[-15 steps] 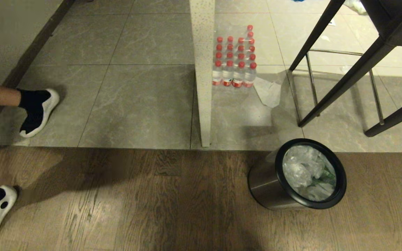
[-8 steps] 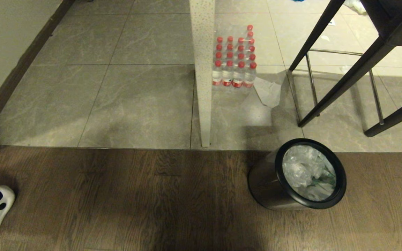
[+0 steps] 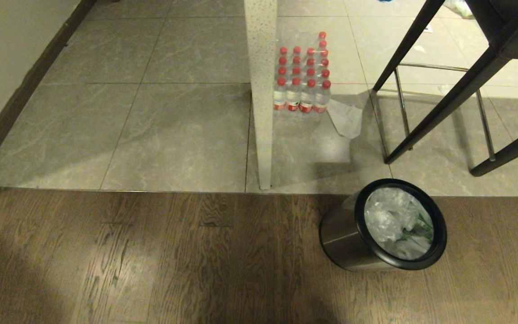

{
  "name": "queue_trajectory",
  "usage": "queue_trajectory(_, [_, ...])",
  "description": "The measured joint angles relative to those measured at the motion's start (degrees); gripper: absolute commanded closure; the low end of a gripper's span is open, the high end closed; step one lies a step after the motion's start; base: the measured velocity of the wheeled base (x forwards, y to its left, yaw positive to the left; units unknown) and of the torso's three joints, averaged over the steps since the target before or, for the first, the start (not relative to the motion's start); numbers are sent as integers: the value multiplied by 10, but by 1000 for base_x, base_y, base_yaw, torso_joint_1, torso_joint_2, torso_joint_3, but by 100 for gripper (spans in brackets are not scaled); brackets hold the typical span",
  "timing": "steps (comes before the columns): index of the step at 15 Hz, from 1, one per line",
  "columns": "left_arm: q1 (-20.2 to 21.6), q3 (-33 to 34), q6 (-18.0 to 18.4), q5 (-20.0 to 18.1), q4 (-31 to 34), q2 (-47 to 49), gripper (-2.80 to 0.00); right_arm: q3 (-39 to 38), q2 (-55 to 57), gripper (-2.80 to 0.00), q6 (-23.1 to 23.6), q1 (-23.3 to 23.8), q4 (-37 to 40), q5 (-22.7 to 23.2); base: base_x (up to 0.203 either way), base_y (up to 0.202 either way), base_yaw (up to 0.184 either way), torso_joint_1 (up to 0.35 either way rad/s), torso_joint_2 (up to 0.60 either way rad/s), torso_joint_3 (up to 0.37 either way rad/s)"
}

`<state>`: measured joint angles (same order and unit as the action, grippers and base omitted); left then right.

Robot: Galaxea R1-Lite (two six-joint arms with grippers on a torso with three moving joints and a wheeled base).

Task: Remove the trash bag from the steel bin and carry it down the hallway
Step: Place the outer trash can on the ground

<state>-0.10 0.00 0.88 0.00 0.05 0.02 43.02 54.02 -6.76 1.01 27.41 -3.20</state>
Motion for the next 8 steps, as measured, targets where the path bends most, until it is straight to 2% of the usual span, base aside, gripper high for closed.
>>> queue_trajectory(1, [1,0,0,0,0,0,0,5,47,0,-14,0,-17,2,0,0,0,0,0,0])
queue_trajectory(2, [0,0,0,0,0,0,0,8,93,-280,-25,0,-41,4,0,0,0,0,0,0])
queue_trajectory(8, [0,0,0,0,0,0,0,-3,293,-280,-33,0,-199,8,0,0,0,0,0,0])
